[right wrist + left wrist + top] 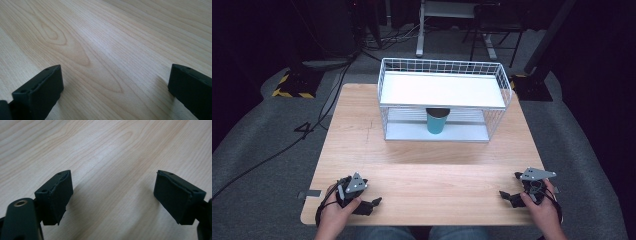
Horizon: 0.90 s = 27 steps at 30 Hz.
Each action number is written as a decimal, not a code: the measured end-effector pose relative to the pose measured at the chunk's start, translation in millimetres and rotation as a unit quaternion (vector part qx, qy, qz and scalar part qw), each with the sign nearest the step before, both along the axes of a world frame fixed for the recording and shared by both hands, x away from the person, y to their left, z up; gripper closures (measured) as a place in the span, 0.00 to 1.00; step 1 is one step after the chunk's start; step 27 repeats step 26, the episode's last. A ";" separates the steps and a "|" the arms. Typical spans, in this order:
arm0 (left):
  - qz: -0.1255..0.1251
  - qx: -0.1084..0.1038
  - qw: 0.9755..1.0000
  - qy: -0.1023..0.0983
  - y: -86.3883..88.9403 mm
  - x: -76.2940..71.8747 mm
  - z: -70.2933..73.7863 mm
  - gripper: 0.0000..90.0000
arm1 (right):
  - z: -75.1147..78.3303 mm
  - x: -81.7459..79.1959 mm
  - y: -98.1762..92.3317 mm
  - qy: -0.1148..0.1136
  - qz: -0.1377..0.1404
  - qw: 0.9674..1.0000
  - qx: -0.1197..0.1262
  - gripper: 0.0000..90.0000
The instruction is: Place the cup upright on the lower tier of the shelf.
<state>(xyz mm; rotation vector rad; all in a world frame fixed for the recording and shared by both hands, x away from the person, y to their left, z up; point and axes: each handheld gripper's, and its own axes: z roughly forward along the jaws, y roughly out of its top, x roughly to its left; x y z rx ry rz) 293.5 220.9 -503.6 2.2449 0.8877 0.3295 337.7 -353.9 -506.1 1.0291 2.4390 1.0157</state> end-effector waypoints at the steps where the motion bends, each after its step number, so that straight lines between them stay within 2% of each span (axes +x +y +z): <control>1: 0.001 -0.001 1.000 -0.003 0.0 0.3 -0.4 0.17 | 0.0 0.0 0.0 0.000 0.000 1.000 0.000 0.00; 7: 0.006 -0.002 1.000 -0.002 -0.9 0.6 -0.8 0.16 | 0.0 0.0 0.0 0.000 0.000 1.000 0.000 0.00; 11: 0.008 -0.001 1.000 0.002 -0.8 3.4 -1.2 0.12 | 0.0 -0.1 0.0 0.000 0.000 1.000 0.000 0.00; 27: 0.002 0.002 1.000 0.002 -0.6 5.1 -0.9 0.11 | 0.0 -0.1 0.0 0.000 0.000 1.000 0.000 0.00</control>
